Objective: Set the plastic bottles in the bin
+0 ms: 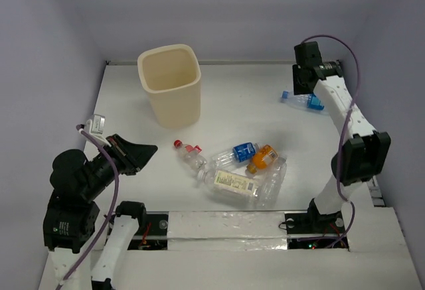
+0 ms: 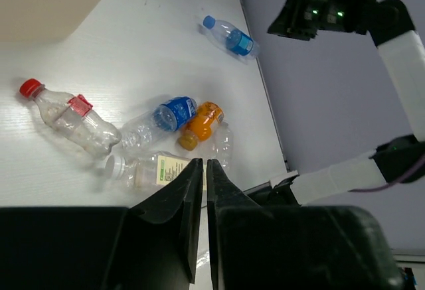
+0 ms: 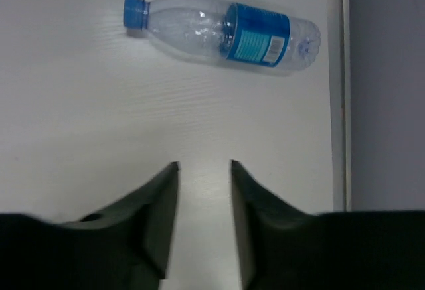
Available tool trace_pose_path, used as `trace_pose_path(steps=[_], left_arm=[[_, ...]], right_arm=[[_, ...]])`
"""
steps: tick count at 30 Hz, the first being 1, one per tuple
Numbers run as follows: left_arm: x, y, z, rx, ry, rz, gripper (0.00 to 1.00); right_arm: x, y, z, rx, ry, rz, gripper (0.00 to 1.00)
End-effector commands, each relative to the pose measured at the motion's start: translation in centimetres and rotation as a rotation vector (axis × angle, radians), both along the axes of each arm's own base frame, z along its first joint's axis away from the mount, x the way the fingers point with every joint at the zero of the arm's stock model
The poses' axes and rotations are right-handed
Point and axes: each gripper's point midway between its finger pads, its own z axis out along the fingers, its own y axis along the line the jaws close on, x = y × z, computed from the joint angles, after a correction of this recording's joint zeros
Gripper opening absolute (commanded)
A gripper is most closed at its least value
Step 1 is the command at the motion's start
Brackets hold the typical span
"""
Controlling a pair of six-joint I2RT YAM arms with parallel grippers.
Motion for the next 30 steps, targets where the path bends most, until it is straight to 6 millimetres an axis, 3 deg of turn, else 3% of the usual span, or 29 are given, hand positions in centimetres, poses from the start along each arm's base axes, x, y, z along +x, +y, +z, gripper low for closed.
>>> trace_pose_path(steps=[1,2,5,8,10,14,19,23,24,26,30], left_arm=[[-0.4,0.3,1.4,0.106,-0.05,-0.04,0.05],[-0.8,0.4,2.2,0.122,-0.066,-0.041,0.07],[-0.7,0.1,3.4,0.145,-0.089,-0.081,0.14],[-0.3,-0.2,3.6,0.181,-0.071,-0.107,0.18],[0.3,-0.4,3.1,0.203,-0.045,-0.121,0.19],[1.4,-1.3,1.4,0.225,0.018,-0.16,0.2],[2.7,-1.4,0.6,0.271,0.059,-0.158,0.2],[3.6,-1.2,0.8,0.301,0.063,-0.139,0.2],[3.7,-1.4,0.7,0.305,0.064,-0.145,0.2],[4.3,-1.5,0.5,0.31,0.074,-0.144,0.2],[5.3,-1.5,0.5,0.331,0.08,-0.126,0.19]], right_arm=[[2.7,-1.8,2.6,-0.144,-0.023,0.008,0.49],[3.1,-1.7,2.2,-0.153,0.002,0.018,0.66],[4.8,-1.8,0.0,-0.192,0.056,0.029,0.84],[5.8,-2.7,-2.5,-0.254,0.122,0.037,0.91],[6.8,-2.7,-4.1,-0.255,0.153,0.068,0.93],[9.2,-3.1,-5.2,-0.254,0.169,0.127,0.97],[12.1,-4.6,-5.6,-0.249,0.149,0.187,0.99],[13.6,-6.2,-7.1,-0.188,0.16,0.223,1.0],[13.6,-6.5,-8.4,-0.146,0.189,0.245,1.0],[14.3,-6.4,-8.5,-0.118,0.177,0.261,1.0],[14.5,-5.6,-10.8,-0.069,0.225,0.344,1.0]])
